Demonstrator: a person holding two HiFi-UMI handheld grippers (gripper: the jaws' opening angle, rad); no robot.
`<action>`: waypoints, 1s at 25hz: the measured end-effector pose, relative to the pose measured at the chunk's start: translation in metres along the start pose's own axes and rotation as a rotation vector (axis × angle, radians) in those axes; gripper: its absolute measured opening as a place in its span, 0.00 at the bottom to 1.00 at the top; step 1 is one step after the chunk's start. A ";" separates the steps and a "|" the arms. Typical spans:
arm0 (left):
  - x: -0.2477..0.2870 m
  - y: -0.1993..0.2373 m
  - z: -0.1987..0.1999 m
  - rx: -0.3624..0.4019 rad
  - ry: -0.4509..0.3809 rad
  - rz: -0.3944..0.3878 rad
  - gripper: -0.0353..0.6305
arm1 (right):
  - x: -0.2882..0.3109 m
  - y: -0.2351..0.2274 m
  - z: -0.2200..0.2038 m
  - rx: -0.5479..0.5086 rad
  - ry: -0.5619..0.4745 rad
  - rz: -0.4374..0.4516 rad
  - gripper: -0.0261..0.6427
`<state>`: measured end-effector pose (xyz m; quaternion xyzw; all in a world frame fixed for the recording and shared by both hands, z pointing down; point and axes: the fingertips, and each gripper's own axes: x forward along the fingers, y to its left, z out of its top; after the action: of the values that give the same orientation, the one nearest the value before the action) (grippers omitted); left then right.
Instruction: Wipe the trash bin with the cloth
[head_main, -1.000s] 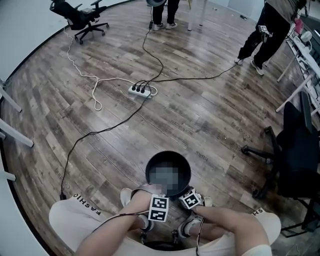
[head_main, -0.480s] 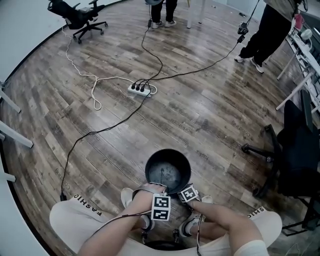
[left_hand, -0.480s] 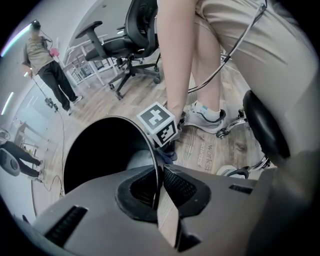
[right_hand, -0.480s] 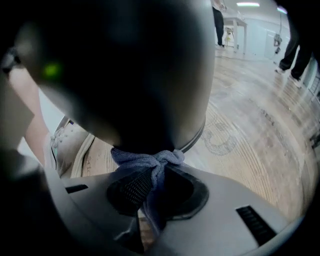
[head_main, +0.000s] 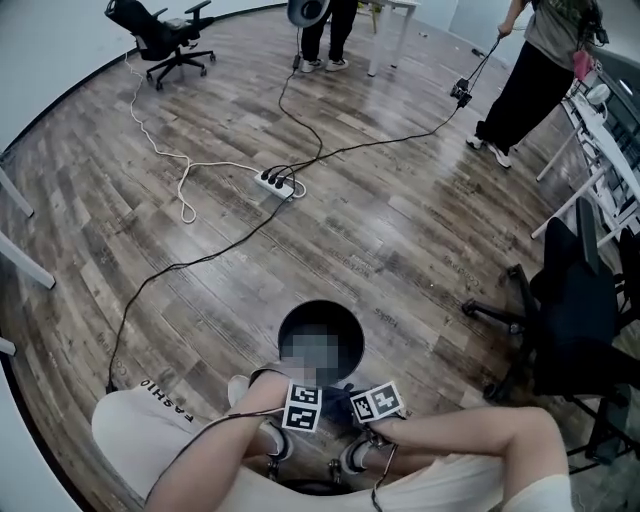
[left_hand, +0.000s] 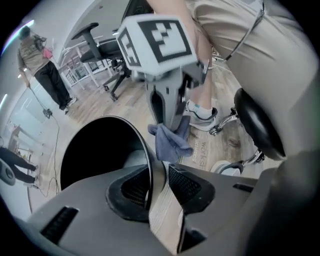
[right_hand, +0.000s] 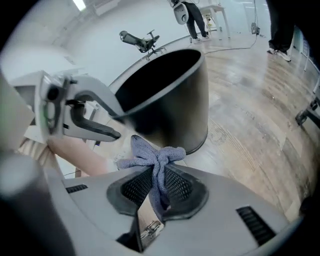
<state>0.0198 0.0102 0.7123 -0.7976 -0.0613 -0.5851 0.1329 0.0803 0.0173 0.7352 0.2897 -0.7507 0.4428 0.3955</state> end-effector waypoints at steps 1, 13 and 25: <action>-0.002 0.002 -0.004 0.028 0.016 0.017 0.21 | -0.014 0.009 0.005 -0.009 -0.008 0.013 0.15; -0.007 0.004 -0.027 -0.008 0.078 -0.024 0.14 | -0.075 0.036 0.043 -0.239 -0.003 0.007 0.15; -0.003 -0.001 -0.007 -0.008 0.054 -0.049 0.10 | -0.051 0.006 0.048 -0.419 -0.050 -0.033 0.15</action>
<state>0.0121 0.0092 0.7114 -0.7803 -0.0750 -0.6098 0.1170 0.0861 -0.0192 0.6751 0.2244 -0.8311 0.2630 0.4356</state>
